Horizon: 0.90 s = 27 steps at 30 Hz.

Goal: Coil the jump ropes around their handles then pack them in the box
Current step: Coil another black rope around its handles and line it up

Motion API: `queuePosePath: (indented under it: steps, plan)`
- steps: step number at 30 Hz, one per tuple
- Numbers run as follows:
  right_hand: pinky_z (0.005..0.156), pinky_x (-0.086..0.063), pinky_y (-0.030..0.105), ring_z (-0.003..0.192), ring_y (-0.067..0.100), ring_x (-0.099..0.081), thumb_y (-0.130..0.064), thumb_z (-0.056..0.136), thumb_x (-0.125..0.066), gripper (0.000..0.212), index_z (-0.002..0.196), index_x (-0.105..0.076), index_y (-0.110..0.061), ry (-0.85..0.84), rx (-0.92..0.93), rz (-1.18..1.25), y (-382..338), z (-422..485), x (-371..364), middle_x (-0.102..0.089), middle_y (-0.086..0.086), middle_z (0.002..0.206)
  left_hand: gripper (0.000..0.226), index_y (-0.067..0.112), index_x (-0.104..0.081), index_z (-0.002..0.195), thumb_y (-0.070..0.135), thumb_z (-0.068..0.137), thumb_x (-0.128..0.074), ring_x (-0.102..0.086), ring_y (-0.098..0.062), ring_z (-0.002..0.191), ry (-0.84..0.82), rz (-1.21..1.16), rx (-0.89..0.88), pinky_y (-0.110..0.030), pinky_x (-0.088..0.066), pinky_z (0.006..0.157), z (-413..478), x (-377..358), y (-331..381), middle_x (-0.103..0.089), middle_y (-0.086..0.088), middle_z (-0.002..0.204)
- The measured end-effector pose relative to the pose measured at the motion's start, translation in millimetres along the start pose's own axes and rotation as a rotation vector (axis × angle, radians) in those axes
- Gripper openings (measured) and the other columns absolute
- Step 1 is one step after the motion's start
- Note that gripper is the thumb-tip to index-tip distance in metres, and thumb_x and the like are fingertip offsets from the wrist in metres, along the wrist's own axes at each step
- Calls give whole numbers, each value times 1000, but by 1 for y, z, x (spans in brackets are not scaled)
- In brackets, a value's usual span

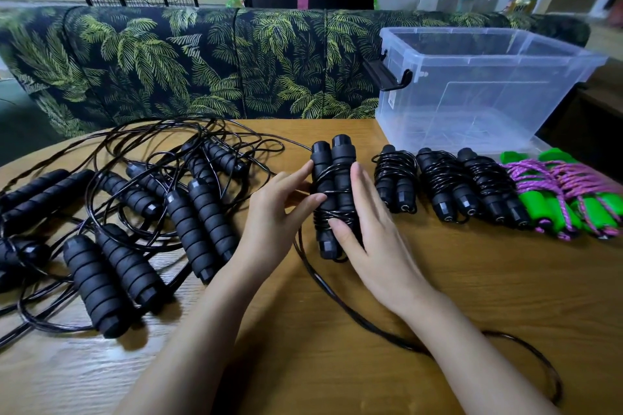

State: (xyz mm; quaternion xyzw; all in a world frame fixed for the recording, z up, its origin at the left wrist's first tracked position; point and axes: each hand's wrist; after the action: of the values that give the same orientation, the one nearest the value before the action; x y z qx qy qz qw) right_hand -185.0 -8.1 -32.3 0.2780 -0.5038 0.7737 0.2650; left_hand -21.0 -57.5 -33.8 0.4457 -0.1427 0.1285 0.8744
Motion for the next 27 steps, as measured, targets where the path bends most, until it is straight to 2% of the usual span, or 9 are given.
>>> queuePosePath:
  steps: [4, 6, 8, 10, 13, 17, 20, 24, 27]
  plan:
    - [106, -23, 17, 148, -2, -1, -58, 89, -54, 97, 153, 16, -37, 19, 24, -108, -8, 0, 4, 17, -24, 160, 49, 8, -55, 137, 19, 90, -66, -61, 1, 89, -27, 18, -33, -9, -44, 82, 3, 3, 0, -63, -7, 95]
    - [107, -24, 22, 148, 0, -2, -61, 86, -57, 100, 154, 11, -36, 39, 36, -134, -9, 1, 7, 12, -23, 161, 51, 8, -53, 138, 21, 90, -62, -58, 5, 88, -30, 36, -58, -7, -41, 81, 4, 5, 1, -60, -6, 93]
    - [109, -21, 23, 147, -2, -2, -55, 87, -60, 98, 154, 9, -37, 34, 27, -109, -9, 4, 12, 8, -26, 160, 52, 8, -49, 140, 19, 90, -59, -58, 0, 89, -37, 45, -82, -7, -41, 83, 4, 5, 0, -59, -10, 95]
    - [108, -30, 29, 147, 0, -9, -45, 88, -64, 98, 153, 9, -43, 31, 18, -94, -8, 7, 17, 6, -25, 160, 54, 9, -43, 144, 13, 91, -56, -62, -13, 95, -78, 21, -101, -10, -42, 88, 3, 3, 0, -56, -12, 101]
    - [104, -43, 38, 147, 13, -26, -37, 83, -68, 104, 149, 10, -54, 27, -5, -137, -9, 8, 19, 4, -18, 164, 58, 4, -36, 148, 1, 92, -51, -63, -21, 101, -147, 47, -152, -8, -38, 95, 1, -2, 0, -50, -7, 111]
    - [102, -43, 41, 145, 17, -29, -49, 72, -78, 113, 151, 4, -51, 92, -55, -180, -6, 8, 11, -1, -16, 163, 55, 0, -35, 148, -1, 94, -47, -59, -26, 105, -176, 58, -184, -8, -36, 97, -2, -7, 2, -48, -8, 115]
    - [110, -36, 40, 144, 19, -28, -39, 73, -79, 108, 154, -6, -45, 151, -62, -135, 0, 10, 2, -16, -9, 163, 47, 1, -45, 143, 6, 96, -49, -58, -18, 99, -103, 63, -168, -14, -40, 93, -3, -10, 2, -54, -8, 110]
    - [116, -28, 38, 145, 21, -26, -22, 75, -76, 104, 154, -12, -43, 199, -51, 3, 5, 5, -9, -24, -2, 161, 44, 13, -48, 136, 21, 94, -56, -63, -17, 87, -33, -108, 32, -29, -51, 83, -4, -12, 7, -60, 0, 96]
    - [114, -28, 35, 144, 21, -27, -16, 75, -76, 104, 154, -13, -41, 233, -46, 67, 8, 2, -10, -25, -2, 160, 49, 12, -50, 136, 27, 91, -63, -63, -9, 91, -63, -241, 172, -31, -52, 88, -4, -11, 10, -64, 2, 101]
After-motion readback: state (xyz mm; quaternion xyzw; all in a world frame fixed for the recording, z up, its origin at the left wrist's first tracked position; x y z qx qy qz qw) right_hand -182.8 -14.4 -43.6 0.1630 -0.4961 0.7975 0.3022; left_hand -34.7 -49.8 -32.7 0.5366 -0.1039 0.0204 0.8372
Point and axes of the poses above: each hand's wrist, its own z-axis towards the middle knuckle, its own x-axis out of the back of the hand, y = z × x
